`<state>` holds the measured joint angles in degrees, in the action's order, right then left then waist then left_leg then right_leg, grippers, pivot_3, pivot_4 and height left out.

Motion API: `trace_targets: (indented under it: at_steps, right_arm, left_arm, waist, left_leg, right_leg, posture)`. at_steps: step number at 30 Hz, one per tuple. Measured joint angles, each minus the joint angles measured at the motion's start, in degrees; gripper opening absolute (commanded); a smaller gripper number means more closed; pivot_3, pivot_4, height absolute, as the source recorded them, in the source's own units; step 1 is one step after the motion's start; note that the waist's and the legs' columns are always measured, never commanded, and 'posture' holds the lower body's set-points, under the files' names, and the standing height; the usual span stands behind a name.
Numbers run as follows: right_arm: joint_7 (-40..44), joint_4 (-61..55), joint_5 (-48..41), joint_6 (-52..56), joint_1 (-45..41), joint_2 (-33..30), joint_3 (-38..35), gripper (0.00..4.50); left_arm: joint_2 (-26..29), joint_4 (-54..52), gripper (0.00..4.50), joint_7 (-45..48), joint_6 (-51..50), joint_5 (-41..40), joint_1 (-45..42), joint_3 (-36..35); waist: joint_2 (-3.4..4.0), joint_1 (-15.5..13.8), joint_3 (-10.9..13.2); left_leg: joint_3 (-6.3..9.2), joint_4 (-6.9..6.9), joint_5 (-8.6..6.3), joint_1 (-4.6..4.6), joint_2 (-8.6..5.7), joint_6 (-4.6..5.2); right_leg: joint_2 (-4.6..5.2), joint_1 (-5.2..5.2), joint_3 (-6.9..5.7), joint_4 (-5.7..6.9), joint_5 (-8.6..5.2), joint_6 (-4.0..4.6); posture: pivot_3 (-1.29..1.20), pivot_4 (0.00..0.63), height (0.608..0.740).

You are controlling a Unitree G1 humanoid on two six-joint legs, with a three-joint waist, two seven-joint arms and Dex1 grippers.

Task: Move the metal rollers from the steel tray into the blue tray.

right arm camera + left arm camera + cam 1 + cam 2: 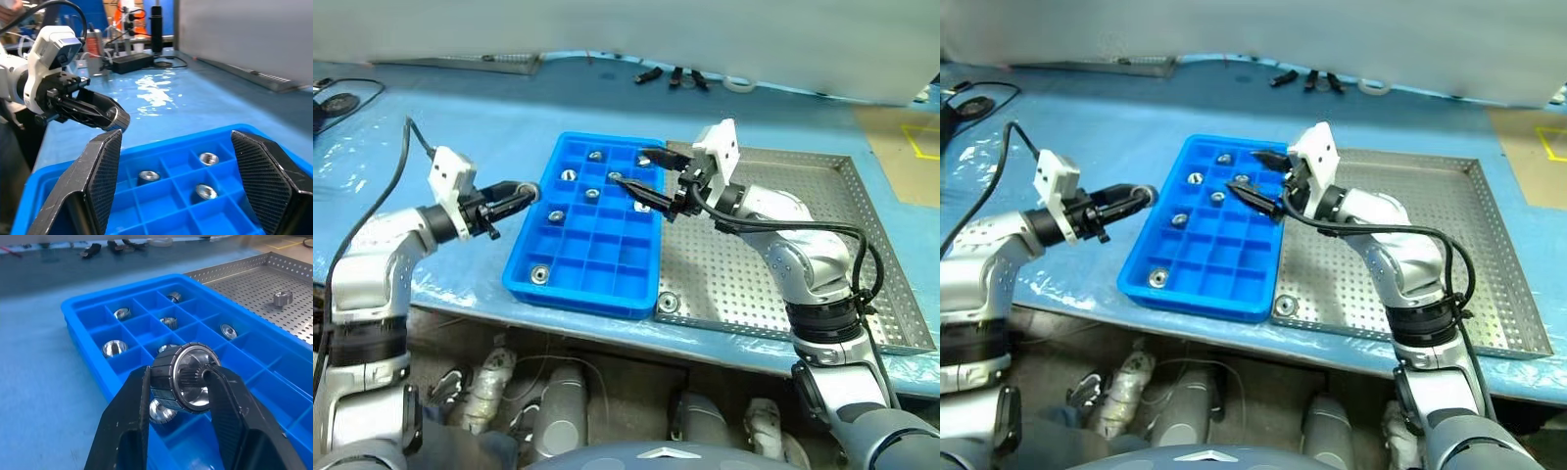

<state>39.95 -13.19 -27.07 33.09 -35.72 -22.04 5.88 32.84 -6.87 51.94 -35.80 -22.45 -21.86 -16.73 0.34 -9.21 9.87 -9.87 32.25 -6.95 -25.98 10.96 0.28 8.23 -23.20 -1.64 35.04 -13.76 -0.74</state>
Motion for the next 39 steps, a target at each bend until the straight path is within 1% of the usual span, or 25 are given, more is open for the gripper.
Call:
trace_targets:
  at_steps: [3, 7, 8, 12, 15, 19, 28, 39]
  right_arm:
    - [0.7, 0.18, 0.02, -0.04, -0.2, 0.01, 0.03, 3.74]
    - [1.03, 0.09, 0.05, 0.06, -0.13, -0.13, 0.02, 3.74]
    - [0.92, -0.11, 0.05, 0.18, 0.1, -0.18, 0.01, 3.74]
    - [0.14, -1.21, 0.06, 1.05, 2.27, -0.74, -0.13, 3.74]
    - [-0.25, -1.75, -0.02, 1.99, 4.5, -1.15, -0.24, 3.74]
    - [-0.32, -2.13, 0.02, 2.3, 6.22, -1.61, -0.24, 3.74]
    - [-0.93, -3.49, -0.11, 2.58, 7.27, -2.08, -0.24, 3.74]
    - [2.53, -4.11, -1.38, 4.9, 8.52, -3.21, 0.36, 3.74]
  left_arm:
    - [-2.04, -1.77, 1.36, -3.36, -0.65, -1.13, 0.25, 0.87]
    - [-3.73, -2.35, 1.36, -4.97, -0.75, -1.76, 0.25, 3.89]
    - [-4.02, -1.92, 1.36, -4.97, -0.49, -1.75, 0.24, 5.14]
    - [-4.66, 1.63, 1.36, -4.67, 0.57, -1.35, -0.12, 8.75]
    - [-4.25, 5.03, 1.36, -3.85, 3.06, 0.13, -0.4, 11.24]
    - [-2.34, 8.67, 1.36, -2.48, 4.76, 1.17, -0.39, 11.85]
    - [1.15, 7.19, 1.36, 2.93, 5.25, 0.18, 2.86, 12.42]
    - [1.57, 8.0, 1.36, 3.78, 5.58, 0.14, 2.72, 13.23]
  waist:
    - [0.0, -0.59, 0.0]
    - [-0.01, -0.9, -0.01]
    - [-0.02, -0.91, -0.01]
    - [-0.03, -0.81, -0.02]
    - [-0.03, -0.4, -0.02]
    - [-0.03, 0.6, -0.02]
    - [-0.03, 0.7, -0.02]
    - [-0.02, 0.63, -0.02]
  left_leg:
    - [0.04, -0.12, 0.23, 0.17, 0.24, -0.3]
    - [0.04, -0.42, 0.52, 0.4, 0.72, -0.76]
    - [0.1, -0.56, 0.68, 0.45, 0.88, -1.01]
    - [0.23, -1.18, 1.13, 0.62, 1.11, -1.69]
    - [0.23, -1.21, 1.16, 0.59, 1.27, -1.74]
    - [0.23, -1.21, 1.16, 0.5, 1.38, -1.74]
    - [0.13, -1.19, 1.25, 0.66, 1.73, -1.89]
    - [0.12, -1.18, 1.28, 0.82, 1.85, -1.93]
  right_leg:
    - [-0.05, -0.01, 0.08, 0.31, 0.03, -0.09]
    - [-0.48, -0.04, 0.11, 0.41, 0.13, -0.3]
    - [-0.74, -0.08, 0.13, 0.41, 0.16, -0.35]
    - [-1.16, -0.31, 0.16, 0.4, 0.16, -0.34]
    - [-1.52, -0.43, 0.21, 0.4, 0.24, -0.46]
    - [-1.71, -0.58, 0.22, 0.41, 0.25, -0.45]
    - [-1.88, -0.57, 0.26, 0.5, 0.19, -0.03]
    - [-1.95, -0.55, 0.36, 0.69, 0.28, 0.14]
  posture:
    - [0.24, 0.15, 0.74]
    - [0.21, 0.15, 0.74]
    - [0.19, 0.15, 0.74]
    - [0.16, 0.15, 0.74]
    - [0.14, 0.15, 0.74]
    - [0.12, 0.15, 0.74]
    - [0.12, 0.15, 0.74]
    - [0.12, 0.15, 0.74]
